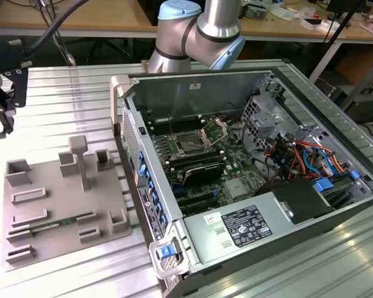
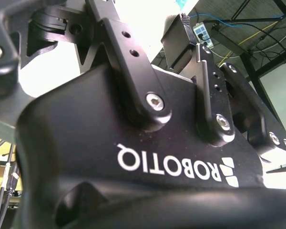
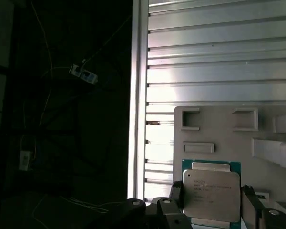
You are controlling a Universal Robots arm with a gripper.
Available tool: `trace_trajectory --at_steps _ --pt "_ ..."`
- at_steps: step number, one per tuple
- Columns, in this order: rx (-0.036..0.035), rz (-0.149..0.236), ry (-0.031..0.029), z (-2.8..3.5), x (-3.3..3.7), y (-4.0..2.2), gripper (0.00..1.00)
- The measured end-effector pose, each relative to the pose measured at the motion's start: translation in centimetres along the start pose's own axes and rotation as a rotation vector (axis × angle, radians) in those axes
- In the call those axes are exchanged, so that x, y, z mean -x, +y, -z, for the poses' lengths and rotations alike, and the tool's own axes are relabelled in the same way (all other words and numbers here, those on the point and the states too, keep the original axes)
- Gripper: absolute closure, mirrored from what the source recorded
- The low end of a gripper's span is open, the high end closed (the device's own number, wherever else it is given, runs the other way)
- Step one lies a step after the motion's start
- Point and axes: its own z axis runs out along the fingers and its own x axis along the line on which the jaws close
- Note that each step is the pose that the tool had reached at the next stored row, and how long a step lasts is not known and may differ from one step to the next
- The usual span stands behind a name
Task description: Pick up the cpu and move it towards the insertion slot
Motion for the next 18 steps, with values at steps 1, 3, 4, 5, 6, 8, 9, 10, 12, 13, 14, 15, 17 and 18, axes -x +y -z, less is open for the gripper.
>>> trace_trajectory --at_steps 1,3,4,5,6,8,9,10,12,13,14,15,17,18 --pt "0.0000 0.000 0.0000 0.10 0.00 0.01 0.45" --pt "0.0000 0.000 0.0000 0.46 0.00 0.03 0.45" --pt "0.0000 0.000 0.0000 0.66 0.00 0.05 0.45" --pt "0.0001 0.000 0.0000 0.72 0.00 0.05 0.45" --pt "0.0001 0.000 -0.0002 0.75 0.00 0.05 0.45" --pt "0.0001 0.000 0.0000 0.78 0.00 0.06 0.45" --pt "0.0001 0.000 -0.0001 0.78 0.00 0.06 0.45" --pt "0.0001 0.000 0.0001 0.79 0.01 0.06 0.45" --pt "0.0000 0.000 0.0002 0.80 0.10 0.05 0.45" --pt "0.0001 0.000 0.0000 0.78 0.22 0.05 0.45" --pt "0.0001 0.000 0.0000 0.79 0.31 0.05 0.45" --pt "0.0001 0.000 0.0000 0.79 0.37 0.05 0.45" --pt "0.0001 0.000 -0.0001 0.78 0.52 0.04 0.45" --pt "0.0001 0.000 0.0000 0.78 0.65 0.04 0.45"
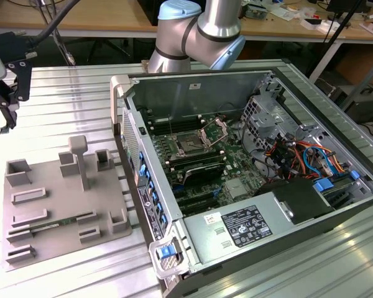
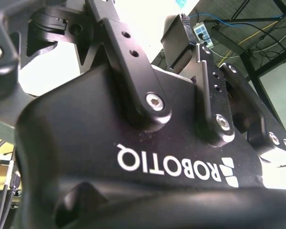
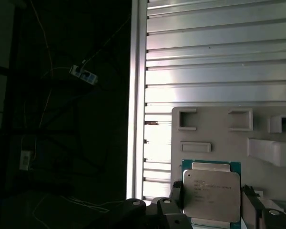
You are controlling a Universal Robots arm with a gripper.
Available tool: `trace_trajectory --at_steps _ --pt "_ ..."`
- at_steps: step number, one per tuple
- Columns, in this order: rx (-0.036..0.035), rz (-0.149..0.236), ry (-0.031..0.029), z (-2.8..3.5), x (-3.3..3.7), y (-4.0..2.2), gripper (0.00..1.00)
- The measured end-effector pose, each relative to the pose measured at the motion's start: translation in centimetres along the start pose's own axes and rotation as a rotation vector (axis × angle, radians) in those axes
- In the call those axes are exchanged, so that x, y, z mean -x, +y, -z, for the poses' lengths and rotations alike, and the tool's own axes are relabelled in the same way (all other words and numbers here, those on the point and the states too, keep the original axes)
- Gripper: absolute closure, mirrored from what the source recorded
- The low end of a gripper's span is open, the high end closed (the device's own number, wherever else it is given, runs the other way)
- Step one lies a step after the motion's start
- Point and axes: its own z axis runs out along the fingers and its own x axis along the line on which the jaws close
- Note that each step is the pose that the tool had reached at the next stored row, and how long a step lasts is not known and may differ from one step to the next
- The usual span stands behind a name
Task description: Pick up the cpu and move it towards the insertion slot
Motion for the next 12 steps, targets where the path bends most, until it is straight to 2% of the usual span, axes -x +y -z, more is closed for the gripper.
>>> trace_trajectory --at_steps 4,12 --pt "-0.0001 0.000 0.0001 0.00 0.31 -0.01 0.45" --pt "0.0000 0.000 0.0000 -0.03 1.45 -0.03 0.45"
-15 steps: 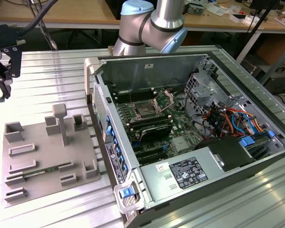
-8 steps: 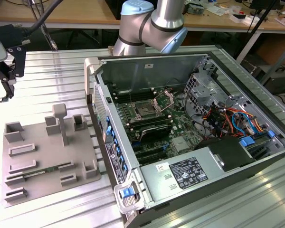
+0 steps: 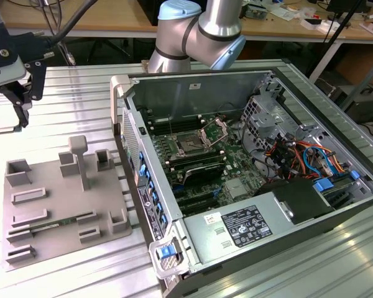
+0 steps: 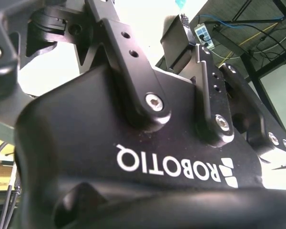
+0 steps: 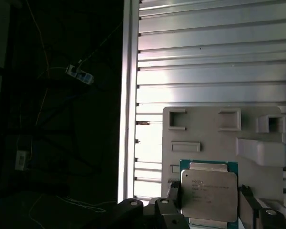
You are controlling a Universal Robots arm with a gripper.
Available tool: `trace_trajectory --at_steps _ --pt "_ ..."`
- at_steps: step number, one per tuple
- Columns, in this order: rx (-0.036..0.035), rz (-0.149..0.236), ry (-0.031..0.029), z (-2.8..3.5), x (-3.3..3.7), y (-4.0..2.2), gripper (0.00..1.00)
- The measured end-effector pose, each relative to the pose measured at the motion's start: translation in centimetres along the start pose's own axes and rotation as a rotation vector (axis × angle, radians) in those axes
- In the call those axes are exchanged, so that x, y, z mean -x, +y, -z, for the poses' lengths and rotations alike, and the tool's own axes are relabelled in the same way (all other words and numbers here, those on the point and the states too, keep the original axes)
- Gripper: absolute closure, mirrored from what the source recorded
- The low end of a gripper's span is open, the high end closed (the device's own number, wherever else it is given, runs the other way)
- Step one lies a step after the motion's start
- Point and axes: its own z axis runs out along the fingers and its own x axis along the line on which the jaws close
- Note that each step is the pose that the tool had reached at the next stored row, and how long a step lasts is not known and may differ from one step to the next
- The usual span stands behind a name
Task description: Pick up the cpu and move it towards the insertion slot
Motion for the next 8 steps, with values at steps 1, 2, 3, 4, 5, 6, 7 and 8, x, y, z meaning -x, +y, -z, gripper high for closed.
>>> trace_trajectory --at_steps 1,2,3,4,5,6,7,8 --pt "-0.0001 0.000 0.0001 0.00 0.10 0.00 0.45" --pt "-0.0001 0.000 0.0001 0.00 0.29 -0.01 0.45" --pt "-0.0001 0.000 0.0001 0.00 0.39 -0.01 0.45" --pt "-0.0001 0.000 0.0001 -0.01 0.49 -0.01 0.45" --pt "0.0000 0.000 0.0000 -0.01 0.62 -0.01 0.45" --pt "-0.0001 0.000 0.0001 -0.01 0.73 -0.01 0.45" --pt "-0.0001 0.000 0.0001 -0.01 0.81 -0.02 0.45" --pt "0.0000 0.000 0.0000 -0.01 0.91 -0.02 0.45"
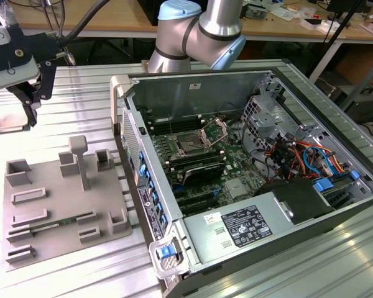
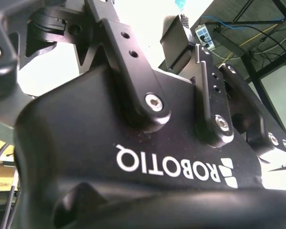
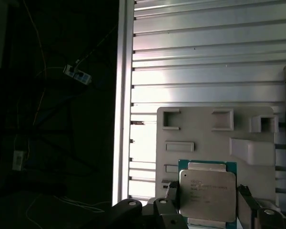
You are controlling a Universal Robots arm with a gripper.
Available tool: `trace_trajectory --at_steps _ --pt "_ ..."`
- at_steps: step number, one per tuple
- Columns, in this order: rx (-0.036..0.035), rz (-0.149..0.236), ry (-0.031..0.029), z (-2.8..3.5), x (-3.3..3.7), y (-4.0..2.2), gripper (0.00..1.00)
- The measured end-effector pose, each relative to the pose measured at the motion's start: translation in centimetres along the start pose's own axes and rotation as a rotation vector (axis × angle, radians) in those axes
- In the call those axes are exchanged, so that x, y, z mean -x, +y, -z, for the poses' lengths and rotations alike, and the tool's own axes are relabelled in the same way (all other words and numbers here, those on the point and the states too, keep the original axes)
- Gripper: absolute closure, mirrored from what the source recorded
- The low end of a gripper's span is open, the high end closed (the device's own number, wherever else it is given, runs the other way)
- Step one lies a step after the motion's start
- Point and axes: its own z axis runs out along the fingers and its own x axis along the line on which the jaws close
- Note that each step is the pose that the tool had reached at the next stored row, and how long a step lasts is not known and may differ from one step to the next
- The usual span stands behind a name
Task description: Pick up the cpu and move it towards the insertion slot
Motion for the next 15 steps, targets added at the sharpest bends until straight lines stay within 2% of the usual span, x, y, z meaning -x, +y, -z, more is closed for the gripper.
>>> trace_trajectory --at_steps 5,15 --pt "0.0001 0.000 0.0000 -0.01 0.55 -0.01 0.45" --pt "0.0000 0.000 0.0000 -0.02 1.10 -0.03 0.45"
